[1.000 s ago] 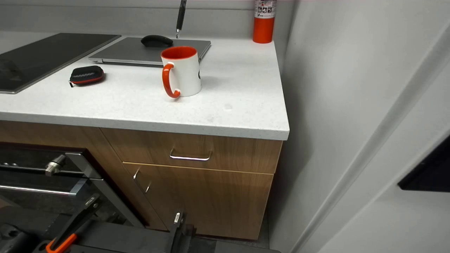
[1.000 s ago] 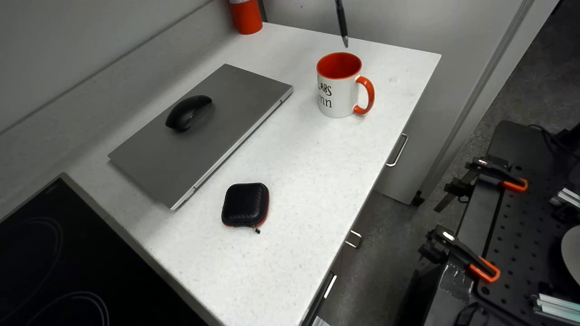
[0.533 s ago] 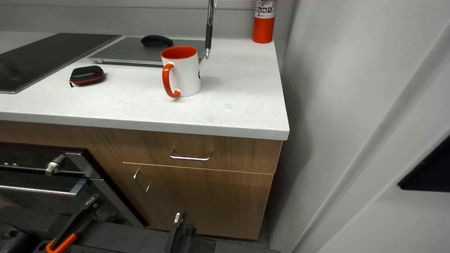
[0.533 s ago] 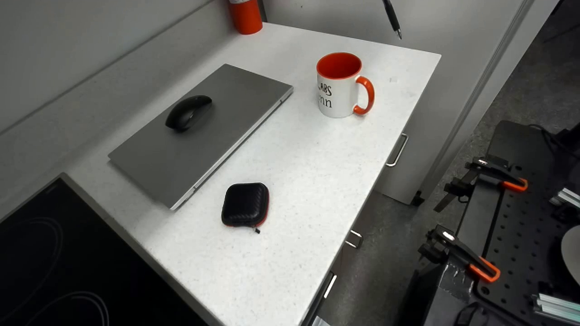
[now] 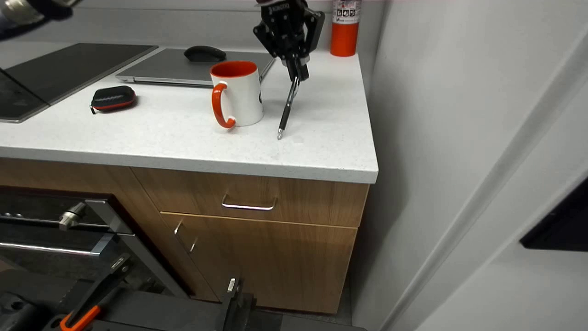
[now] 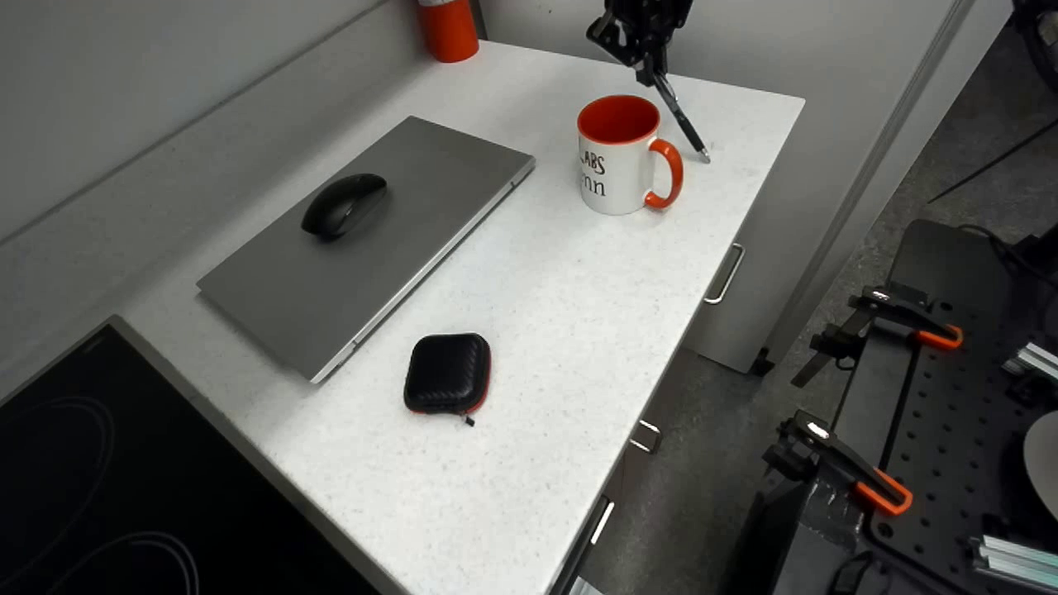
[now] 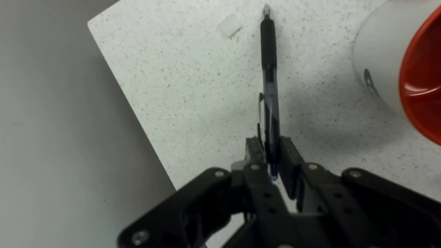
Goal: Remove the pen from the cup.
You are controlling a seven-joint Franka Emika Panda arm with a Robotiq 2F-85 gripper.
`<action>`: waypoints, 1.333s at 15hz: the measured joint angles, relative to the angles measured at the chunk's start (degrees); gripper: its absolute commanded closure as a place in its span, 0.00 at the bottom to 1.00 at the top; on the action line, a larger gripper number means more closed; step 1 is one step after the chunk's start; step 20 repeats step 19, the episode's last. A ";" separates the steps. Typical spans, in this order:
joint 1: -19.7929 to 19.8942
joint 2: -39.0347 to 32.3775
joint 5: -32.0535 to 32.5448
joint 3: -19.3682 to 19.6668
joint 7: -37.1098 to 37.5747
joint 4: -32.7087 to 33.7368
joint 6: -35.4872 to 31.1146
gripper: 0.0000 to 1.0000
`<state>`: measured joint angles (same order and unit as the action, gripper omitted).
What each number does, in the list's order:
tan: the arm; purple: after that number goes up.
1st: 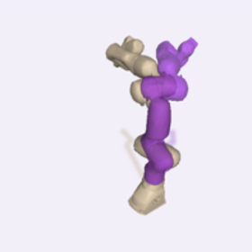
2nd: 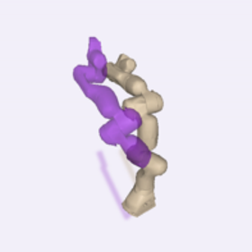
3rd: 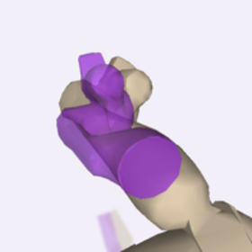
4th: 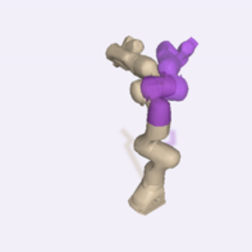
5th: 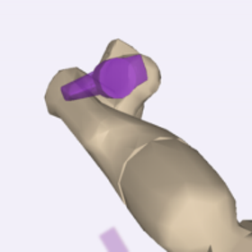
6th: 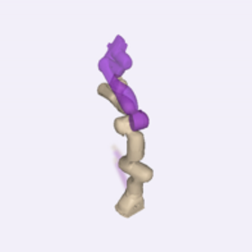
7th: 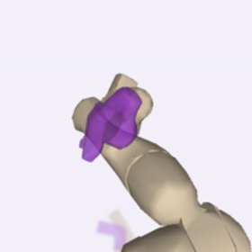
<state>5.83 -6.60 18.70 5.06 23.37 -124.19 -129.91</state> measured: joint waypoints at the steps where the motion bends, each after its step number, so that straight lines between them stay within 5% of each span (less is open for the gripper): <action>1: -0.01 -1.58 0.00 0.48 0.90 0.56 -1.06 0.95; 2: -0.02 -2.90 0.00 0.93 1.58 1.16 -1.80 0.64; 10: -0.50 -8.75 0.00 3.80 4.19 6.03 -3.24 0.04; 20: -0.50 -9.10 -1.89 4.02 2.14 6.82 -3.24 0.00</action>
